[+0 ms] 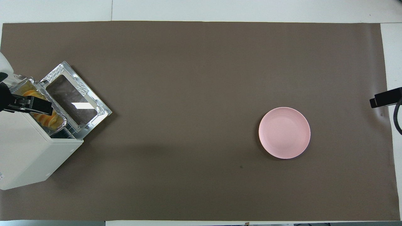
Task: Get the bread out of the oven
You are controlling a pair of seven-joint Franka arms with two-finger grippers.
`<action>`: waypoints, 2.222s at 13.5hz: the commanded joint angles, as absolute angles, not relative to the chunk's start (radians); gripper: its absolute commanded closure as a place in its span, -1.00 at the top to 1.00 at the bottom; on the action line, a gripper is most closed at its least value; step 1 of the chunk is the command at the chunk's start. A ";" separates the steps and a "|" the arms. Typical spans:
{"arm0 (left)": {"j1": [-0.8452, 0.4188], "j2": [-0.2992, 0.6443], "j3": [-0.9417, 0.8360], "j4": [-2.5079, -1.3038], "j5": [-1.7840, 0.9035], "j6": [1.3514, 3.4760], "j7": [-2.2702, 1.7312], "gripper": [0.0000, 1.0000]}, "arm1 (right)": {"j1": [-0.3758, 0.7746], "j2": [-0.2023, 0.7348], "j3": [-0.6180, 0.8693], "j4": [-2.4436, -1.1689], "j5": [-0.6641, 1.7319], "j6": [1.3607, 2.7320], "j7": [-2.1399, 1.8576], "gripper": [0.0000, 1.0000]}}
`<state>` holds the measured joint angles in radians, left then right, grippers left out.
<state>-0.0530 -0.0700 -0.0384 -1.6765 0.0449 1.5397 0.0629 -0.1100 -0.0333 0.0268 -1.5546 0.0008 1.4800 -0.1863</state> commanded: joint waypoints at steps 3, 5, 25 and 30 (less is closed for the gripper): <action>-0.060 -0.092 -0.034 -1.706 0.034 1.562 0.075 1.00 | -0.121 -0.063 0.035 -1.588 -0.006 1.483 -0.206 1.00; -0.063 -0.097 -0.032 -1.721 0.034 1.566 0.074 1.00 | -0.121 -0.063 0.035 -1.588 -0.006 1.483 -0.206 1.00; 0.026 0.178 -0.025 -1.948 0.195 2.178 -0.747 1.00 | -0.121 -0.063 0.035 -1.588 -0.006 1.483 -0.206 1.00; 0.063 0.169 -0.025 -2.051 0.195 2.309 -0.712 0.02 | -0.121 -0.063 0.035 -1.588 -0.006 1.483 -0.206 1.00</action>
